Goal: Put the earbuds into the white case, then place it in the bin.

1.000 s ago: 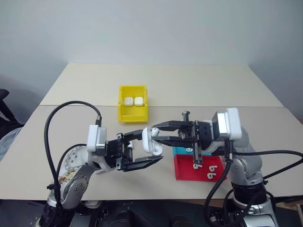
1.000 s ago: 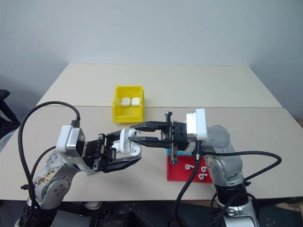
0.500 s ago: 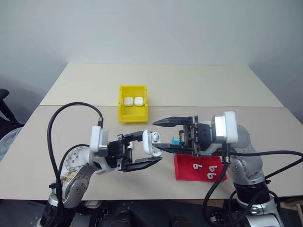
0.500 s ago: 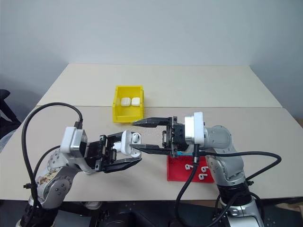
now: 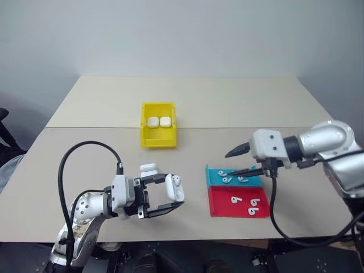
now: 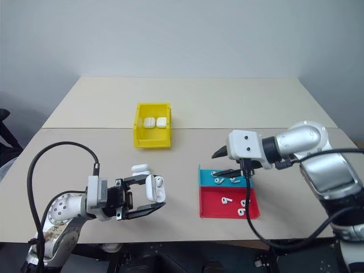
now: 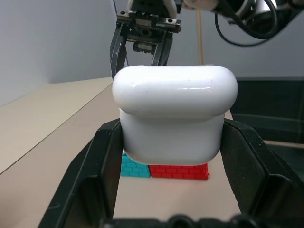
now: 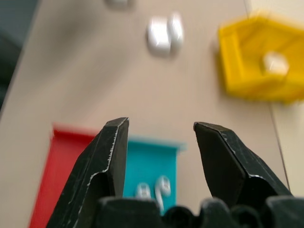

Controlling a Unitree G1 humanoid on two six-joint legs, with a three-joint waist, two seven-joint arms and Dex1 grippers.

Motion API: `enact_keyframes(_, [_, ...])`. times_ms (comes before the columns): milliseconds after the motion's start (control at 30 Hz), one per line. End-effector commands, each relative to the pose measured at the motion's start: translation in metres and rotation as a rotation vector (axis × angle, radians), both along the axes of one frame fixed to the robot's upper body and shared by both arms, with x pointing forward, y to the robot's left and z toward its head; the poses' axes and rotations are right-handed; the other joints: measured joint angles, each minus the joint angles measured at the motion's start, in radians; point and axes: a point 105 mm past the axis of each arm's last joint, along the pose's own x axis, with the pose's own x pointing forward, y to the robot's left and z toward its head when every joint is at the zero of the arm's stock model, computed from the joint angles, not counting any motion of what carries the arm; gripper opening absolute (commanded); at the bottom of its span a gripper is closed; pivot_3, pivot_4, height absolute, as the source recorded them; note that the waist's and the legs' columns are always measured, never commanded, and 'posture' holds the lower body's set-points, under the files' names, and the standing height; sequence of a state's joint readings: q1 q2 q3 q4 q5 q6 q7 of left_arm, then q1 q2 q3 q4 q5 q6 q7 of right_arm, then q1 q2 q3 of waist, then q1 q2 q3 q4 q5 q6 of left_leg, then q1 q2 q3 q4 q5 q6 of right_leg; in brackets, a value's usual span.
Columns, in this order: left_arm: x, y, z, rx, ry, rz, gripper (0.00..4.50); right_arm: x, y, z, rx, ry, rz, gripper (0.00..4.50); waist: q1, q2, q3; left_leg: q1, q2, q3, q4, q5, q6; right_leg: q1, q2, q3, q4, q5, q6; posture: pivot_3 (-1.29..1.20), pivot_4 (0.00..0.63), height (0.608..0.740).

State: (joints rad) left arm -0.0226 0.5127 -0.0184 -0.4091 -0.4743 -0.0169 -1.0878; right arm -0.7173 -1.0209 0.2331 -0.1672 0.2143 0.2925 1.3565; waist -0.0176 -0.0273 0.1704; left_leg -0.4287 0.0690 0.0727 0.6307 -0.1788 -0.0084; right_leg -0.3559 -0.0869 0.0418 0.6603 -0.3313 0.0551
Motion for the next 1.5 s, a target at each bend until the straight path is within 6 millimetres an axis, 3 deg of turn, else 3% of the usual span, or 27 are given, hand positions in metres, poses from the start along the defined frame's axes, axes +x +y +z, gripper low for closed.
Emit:
enact_keyframes(33, [-0.005, -0.007, 0.005, -0.03, -0.043, 0.018, 2.77, 0.023, -0.015, -0.006, -0.183, -0.046, -0.034, 2.68, 0.0, 0.0, 0.0, 0.0, 0.0, 0.0, 0.0, 0.0, 0.0, 0.0, 0.0, 0.0, 0.0, 0.0, 0.0, 0.0, 0.15, 0.74])
enact_keyframes(200, [-0.01, -0.012, 0.002, -0.048, -0.036, 0.049, 2.77, 0.048, -0.008, -0.015, -0.278, -0.019, -0.038, 2.68, -0.003, 0.0, 0.0, -0.001, 0.0, 0.001, -0.001, 0.0, 0.0, -0.002, 0.0, 0.0, -0.001, 0.0, 0.0, 0.0, 0.15, 0.74])
enact_keyframes(467, [-0.015, -0.012, -0.002, -0.049, -0.025, 0.094, 2.77, 0.064, 0.015, -0.027, -0.339, 0.034, -0.005, 2.68, 0.004, 0.0, 0.0, -0.002, 0.0, 0.002, -0.002, 0.0, 0.0, -0.002, -0.001, 0.0, -0.001, 0.0, 0.0, 0.0, 0.15, 0.74])
enact_keyframes(1500, [-0.017, -0.018, 0.002, -0.08, -0.014, 0.113, 2.77, 0.063, 0.024, -0.065, -0.383, 0.124, -0.017, 2.68, 0.003, 0.0, 0.0, -0.001, 0.0, 0.003, -0.001, 0.0, 0.0, -0.002, -0.001, 0.0, 0.001, 0.0, 0.0, 0.0, 0.15, 0.74])
